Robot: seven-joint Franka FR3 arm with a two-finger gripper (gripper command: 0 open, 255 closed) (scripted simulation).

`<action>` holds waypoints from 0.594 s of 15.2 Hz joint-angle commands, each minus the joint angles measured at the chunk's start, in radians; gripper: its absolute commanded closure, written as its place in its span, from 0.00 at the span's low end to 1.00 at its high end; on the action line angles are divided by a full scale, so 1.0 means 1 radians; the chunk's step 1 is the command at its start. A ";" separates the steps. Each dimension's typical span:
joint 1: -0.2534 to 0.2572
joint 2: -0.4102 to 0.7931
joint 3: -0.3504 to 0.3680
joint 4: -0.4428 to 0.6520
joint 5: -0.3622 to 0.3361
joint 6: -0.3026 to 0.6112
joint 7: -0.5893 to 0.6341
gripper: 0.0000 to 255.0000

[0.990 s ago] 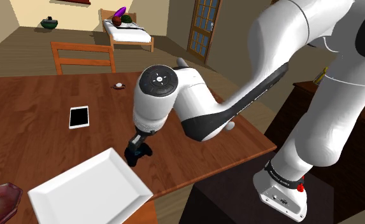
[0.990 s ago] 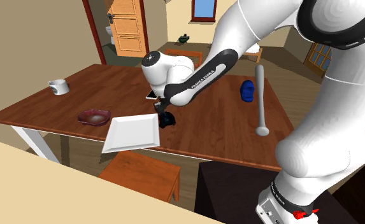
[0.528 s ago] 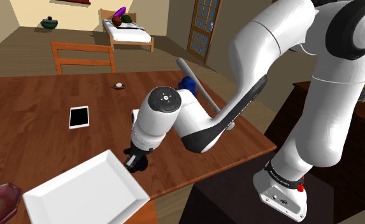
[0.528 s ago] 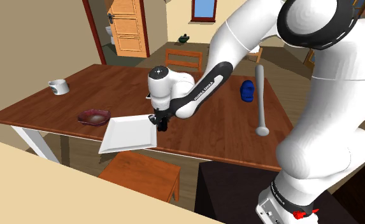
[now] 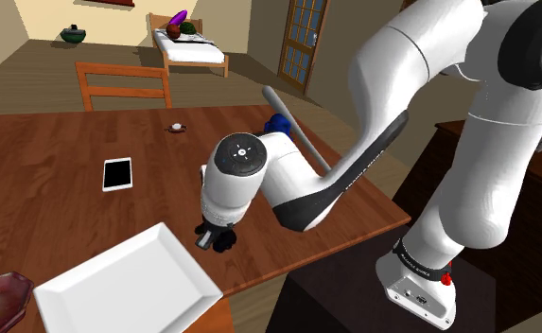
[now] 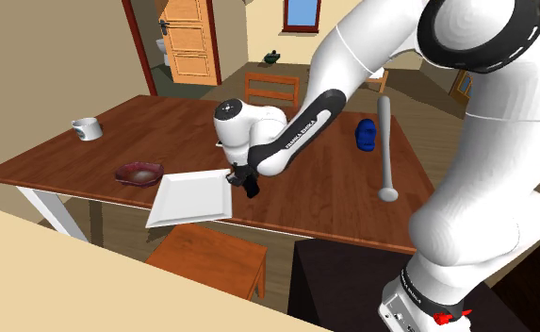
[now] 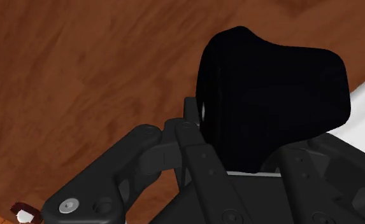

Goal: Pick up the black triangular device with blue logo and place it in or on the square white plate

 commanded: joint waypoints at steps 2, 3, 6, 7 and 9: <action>-0.029 -0.057 0.018 -0.010 0.100 -0.123 -0.086 1.00; -0.032 -0.070 0.023 -0.009 0.115 -0.128 -0.099 1.00; -0.042 -0.107 0.036 -0.004 0.160 -0.147 -0.138 1.00; -0.045 -0.119 0.039 -0.002 0.175 -0.154 -0.151 1.00; -0.050 -0.142 0.045 0.003 0.204 -0.167 -0.176 1.00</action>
